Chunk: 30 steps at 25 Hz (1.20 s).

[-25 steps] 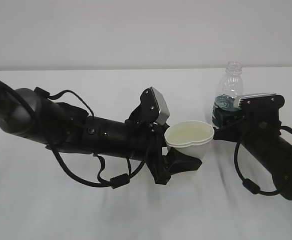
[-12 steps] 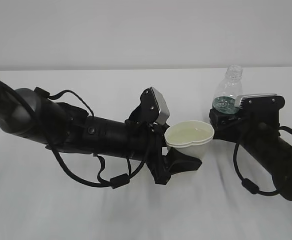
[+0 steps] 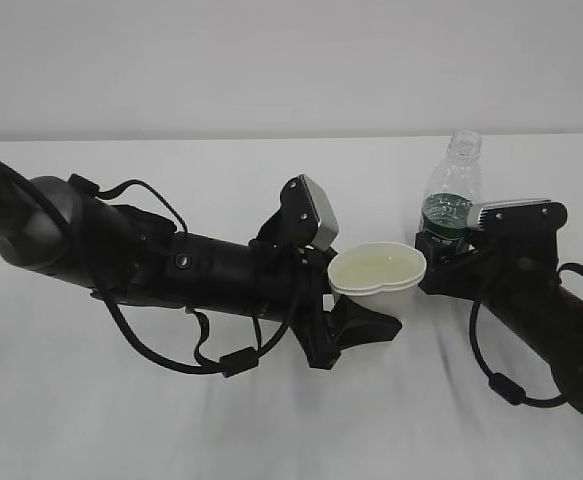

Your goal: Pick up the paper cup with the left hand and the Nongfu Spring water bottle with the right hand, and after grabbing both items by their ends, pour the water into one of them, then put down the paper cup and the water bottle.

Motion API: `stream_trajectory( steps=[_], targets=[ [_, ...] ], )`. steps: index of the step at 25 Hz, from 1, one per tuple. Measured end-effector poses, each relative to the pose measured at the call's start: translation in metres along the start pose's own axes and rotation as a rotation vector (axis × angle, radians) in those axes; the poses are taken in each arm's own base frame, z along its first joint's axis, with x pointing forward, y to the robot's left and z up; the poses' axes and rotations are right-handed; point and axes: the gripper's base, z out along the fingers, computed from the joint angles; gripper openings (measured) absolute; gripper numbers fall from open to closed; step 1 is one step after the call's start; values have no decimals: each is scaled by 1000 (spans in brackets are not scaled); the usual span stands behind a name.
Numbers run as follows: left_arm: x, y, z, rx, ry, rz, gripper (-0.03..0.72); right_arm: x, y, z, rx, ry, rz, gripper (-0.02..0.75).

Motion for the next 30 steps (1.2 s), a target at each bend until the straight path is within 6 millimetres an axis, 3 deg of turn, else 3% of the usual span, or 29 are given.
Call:
stream_trajectory(
  steps=[7, 19, 30],
  targets=[
    [0, 0, 0, 0, 0, 0, 439, -8, 1, -24, -2, 8, -1, 601],
    [0, 0, 0, -1, 2, 0, 439, -27, 3, -88, -4, -7, -2, 600],
    [-1, 3, -1, -28, -18, -30, 439, -54, 4, -130, -9, -129, 47, 595]
  ],
)
